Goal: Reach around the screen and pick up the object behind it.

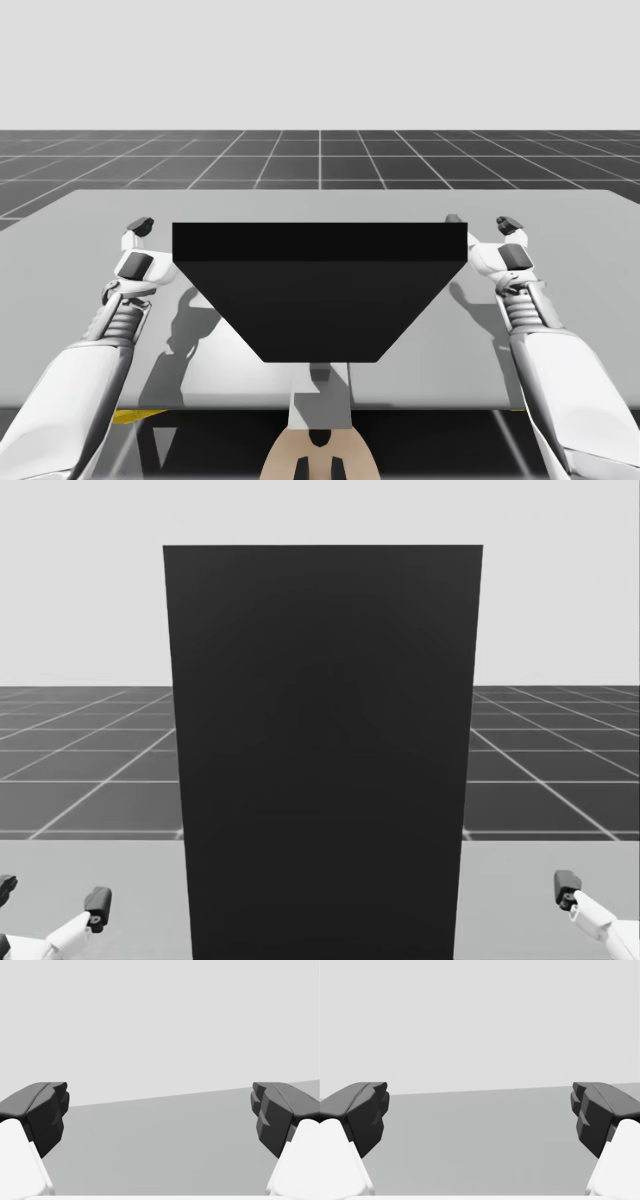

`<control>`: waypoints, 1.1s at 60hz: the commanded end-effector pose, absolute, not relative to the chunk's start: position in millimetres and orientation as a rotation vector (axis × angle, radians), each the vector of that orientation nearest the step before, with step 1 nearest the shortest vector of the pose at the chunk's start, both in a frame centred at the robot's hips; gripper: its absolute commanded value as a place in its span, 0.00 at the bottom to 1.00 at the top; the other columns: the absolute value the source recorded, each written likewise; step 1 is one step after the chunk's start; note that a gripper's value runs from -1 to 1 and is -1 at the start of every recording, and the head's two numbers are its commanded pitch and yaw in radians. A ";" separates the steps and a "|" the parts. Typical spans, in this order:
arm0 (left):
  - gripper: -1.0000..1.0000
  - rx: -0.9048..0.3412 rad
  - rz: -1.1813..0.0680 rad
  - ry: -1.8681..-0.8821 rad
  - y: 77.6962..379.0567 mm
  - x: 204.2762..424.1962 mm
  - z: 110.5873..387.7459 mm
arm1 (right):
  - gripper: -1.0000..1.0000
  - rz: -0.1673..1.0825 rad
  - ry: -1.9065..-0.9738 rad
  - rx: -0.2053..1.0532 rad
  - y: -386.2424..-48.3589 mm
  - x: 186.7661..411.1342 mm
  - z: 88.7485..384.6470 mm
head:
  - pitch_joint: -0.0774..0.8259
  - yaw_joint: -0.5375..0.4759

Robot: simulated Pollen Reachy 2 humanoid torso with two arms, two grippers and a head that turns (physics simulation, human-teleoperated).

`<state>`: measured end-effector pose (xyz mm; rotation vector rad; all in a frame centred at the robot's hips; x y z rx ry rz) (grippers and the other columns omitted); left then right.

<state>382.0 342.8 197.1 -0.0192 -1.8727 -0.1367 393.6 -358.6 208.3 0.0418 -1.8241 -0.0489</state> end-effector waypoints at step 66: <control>0.00 -0.707 -0.889 -1.501 336.1 288.4 187.1 | 0.00 0.774 -1.580 0.854 -346.0 313.1 163.0 | 0.21 0.51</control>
